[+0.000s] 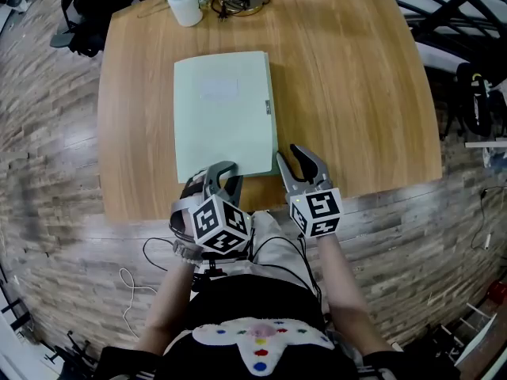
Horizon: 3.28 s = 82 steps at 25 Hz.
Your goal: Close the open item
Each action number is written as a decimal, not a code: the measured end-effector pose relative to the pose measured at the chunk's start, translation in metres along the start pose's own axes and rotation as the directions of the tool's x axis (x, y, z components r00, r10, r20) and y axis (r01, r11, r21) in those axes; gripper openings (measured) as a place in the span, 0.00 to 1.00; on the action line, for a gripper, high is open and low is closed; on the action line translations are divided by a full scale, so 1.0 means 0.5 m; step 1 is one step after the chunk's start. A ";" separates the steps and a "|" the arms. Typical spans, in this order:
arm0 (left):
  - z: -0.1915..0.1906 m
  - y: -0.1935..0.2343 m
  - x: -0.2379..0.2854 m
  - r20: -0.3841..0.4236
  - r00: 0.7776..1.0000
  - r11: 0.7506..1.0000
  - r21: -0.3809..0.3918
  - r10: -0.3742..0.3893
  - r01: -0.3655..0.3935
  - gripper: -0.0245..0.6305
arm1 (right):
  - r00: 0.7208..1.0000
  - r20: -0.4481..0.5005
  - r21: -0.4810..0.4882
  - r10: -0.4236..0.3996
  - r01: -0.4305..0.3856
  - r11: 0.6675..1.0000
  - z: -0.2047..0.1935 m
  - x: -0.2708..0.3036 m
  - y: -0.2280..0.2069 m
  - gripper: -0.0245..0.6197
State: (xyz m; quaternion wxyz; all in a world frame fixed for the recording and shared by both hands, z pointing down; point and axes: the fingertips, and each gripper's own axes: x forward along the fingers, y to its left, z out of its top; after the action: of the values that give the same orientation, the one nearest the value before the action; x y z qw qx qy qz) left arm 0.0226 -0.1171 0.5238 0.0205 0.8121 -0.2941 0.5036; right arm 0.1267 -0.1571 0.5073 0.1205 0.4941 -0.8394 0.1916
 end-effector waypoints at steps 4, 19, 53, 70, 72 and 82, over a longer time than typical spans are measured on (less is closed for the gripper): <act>-0.008 0.003 0.007 -0.023 1.000 1.000 0.020 -0.010 0.011 0.15 | 1.000 0.024 -0.036 -0.013 0.014 0.999 0.053 0.027 -0.026 0.13; -0.005 -0.004 0.022 -0.034 0.997 0.996 0.050 -0.066 0.067 0.16 | 0.992 -0.054 -0.179 0.115 -0.123 0.976 0.094 0.207 -0.022 0.05; 0.031 0.121 -0.177 0.393 0.911 0.991 -0.092 0.124 -0.095 0.05 | 0.997 -0.049 -0.144 0.055 -0.062 0.988 0.102 0.202 -0.023 0.05; 0.129 0.226 -0.378 0.648 0.708 0.960 -0.206 0.280 -0.192 0.05 | 0.971 0.239 -0.269 0.025 0.041 0.962 0.284 -0.027 0.101 0.05; 0.133 0.229 -0.397 0.663 0.692 0.958 -0.201 0.286 -0.204 0.05 | 0.963 0.268 -0.281 0.031 0.048 0.959 0.302 -0.050 0.118 0.05; 0.134 0.213 -0.463 0.705 0.646 0.955 -0.184 0.293 -0.232 0.05 | 0.921 0.387 -0.351 0.055 0.092 0.932 0.368 -0.146 0.158 0.05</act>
State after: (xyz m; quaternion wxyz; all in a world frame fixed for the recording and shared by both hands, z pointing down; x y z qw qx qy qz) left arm -0.0507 -0.1213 0.2705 -0.1391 0.8915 -0.4118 0.1275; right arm 0.0902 -0.1465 0.2976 0.0419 0.4996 -0.8624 -0.0701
